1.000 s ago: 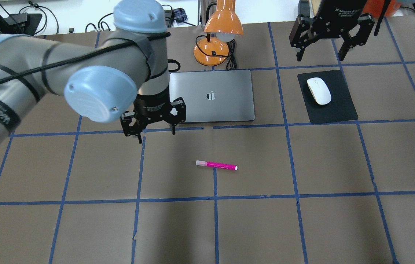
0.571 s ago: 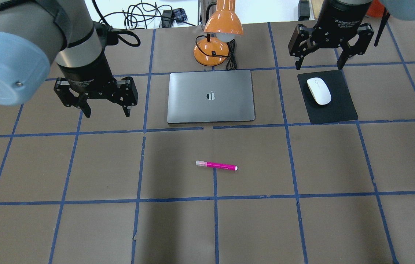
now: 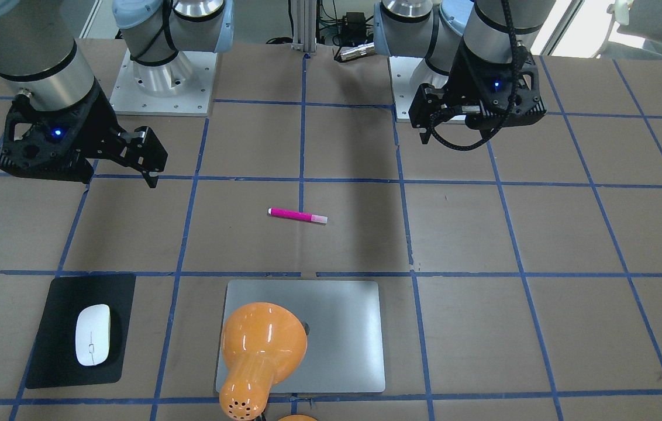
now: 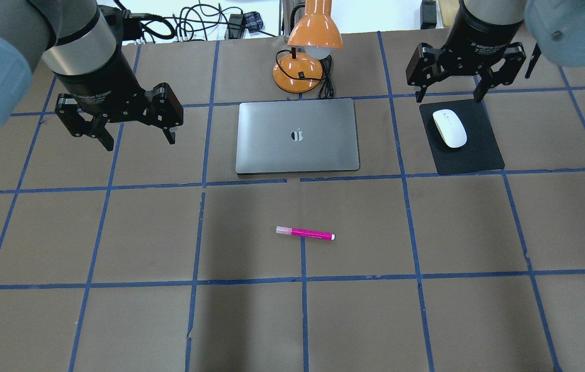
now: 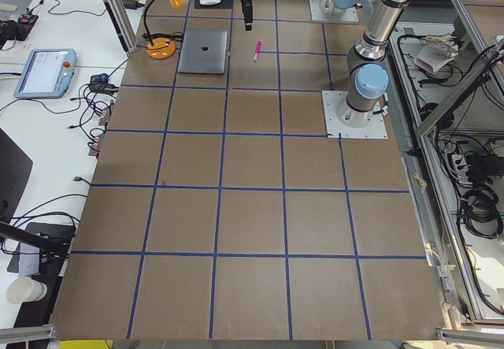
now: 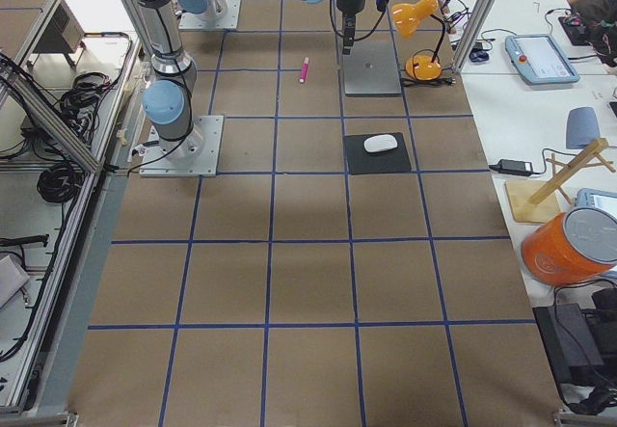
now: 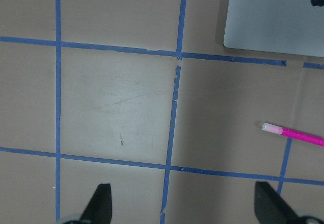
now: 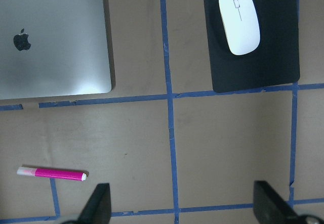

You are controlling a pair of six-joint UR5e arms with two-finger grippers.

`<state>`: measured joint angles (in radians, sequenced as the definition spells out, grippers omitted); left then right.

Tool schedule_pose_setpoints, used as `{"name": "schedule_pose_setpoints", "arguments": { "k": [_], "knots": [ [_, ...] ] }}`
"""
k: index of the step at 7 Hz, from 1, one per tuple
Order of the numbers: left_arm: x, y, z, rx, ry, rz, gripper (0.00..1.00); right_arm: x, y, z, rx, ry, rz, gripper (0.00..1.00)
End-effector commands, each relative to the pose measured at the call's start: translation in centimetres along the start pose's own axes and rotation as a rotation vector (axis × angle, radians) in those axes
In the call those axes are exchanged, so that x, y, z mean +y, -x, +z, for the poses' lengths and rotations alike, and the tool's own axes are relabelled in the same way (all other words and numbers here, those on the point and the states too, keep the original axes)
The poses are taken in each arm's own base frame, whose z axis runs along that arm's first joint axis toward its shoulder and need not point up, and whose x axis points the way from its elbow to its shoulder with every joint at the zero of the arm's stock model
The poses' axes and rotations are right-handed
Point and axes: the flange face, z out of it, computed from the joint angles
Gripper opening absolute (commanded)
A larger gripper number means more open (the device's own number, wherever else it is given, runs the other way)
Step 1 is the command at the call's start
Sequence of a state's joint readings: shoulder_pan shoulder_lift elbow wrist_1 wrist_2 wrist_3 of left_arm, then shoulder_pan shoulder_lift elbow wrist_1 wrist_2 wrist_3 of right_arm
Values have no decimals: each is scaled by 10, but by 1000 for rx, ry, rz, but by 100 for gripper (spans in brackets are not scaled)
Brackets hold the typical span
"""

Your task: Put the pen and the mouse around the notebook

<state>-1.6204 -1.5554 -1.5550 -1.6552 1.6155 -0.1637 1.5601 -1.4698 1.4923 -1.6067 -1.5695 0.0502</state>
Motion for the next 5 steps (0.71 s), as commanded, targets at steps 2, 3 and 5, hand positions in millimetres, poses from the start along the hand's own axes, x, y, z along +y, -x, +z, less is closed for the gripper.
{"name": "schedule_pose_setpoints", "arguments": {
  "k": [2,3,5],
  "knots": [
    [4,0,5,0,11,-4,100,-6,0,-1,-1,-10,-4,100],
    [5,-1,7,-2,14,-5,100,-6,0,-1,-1,-10,-3,100],
    [6,0,9,-5,23,-14,100,-5,0,-1,-1,-7,-3,100]
  ]
}}
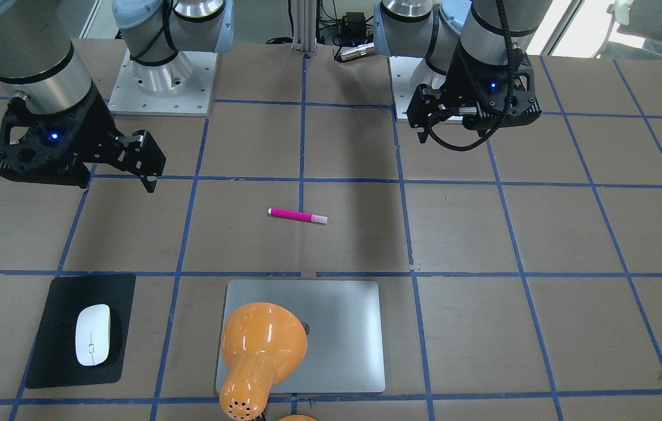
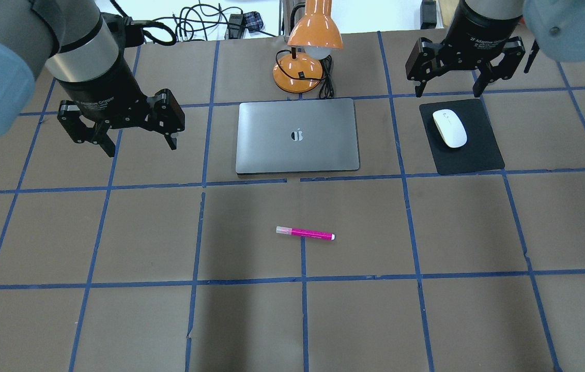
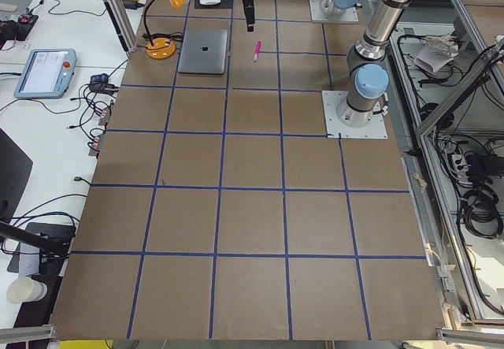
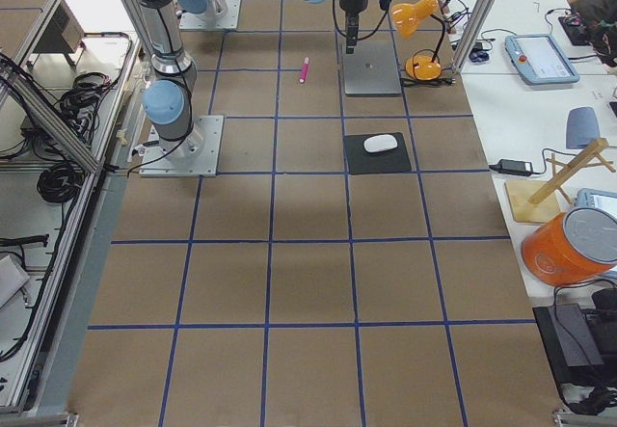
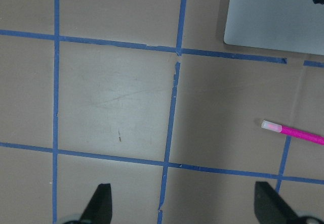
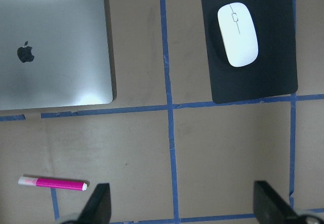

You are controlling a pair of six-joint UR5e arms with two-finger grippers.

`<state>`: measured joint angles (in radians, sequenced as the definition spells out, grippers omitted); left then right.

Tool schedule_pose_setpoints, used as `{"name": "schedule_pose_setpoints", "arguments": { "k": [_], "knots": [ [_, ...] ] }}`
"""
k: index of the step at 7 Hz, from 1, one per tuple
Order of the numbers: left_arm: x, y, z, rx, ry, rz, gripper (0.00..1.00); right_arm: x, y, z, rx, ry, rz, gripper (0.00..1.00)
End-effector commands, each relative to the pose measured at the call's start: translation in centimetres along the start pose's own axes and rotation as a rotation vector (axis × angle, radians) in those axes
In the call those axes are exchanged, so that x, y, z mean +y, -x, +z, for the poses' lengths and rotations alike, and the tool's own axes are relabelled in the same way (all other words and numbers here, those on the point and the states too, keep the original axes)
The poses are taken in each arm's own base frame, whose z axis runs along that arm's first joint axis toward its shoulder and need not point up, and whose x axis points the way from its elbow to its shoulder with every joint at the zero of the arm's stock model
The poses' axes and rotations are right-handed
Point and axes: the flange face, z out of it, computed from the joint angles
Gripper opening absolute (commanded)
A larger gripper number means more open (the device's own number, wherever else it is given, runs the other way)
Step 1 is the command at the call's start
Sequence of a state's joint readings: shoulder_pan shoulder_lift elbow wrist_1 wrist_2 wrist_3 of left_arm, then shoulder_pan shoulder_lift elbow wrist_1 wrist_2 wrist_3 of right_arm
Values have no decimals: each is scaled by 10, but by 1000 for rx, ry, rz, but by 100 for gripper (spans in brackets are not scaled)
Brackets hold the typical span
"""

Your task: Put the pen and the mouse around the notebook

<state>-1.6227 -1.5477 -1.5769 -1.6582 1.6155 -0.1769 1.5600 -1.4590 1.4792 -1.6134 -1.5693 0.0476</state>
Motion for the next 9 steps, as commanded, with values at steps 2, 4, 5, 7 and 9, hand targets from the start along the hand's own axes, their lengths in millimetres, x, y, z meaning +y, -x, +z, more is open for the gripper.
{"name": "schedule_pose_setpoints", "arguments": {
  "k": [2,4,5,7,9],
  "knots": [
    [2,-1,3,-3,10,-3,100,0,0,0,0,-1,2,100],
    [2,-1,3,-3,10,-3,100,1,0,0,0,1,2,100],
    [2,-1,3,-3,9,-3,100,1,0,0,0,1,2,100],
    [2,0,3,-5,12,-3,100,3,0,4,0,10,2,100],
    [2,0,3,-5,12,-3,100,2,0,3,2,9,0,100]
  ]
}}
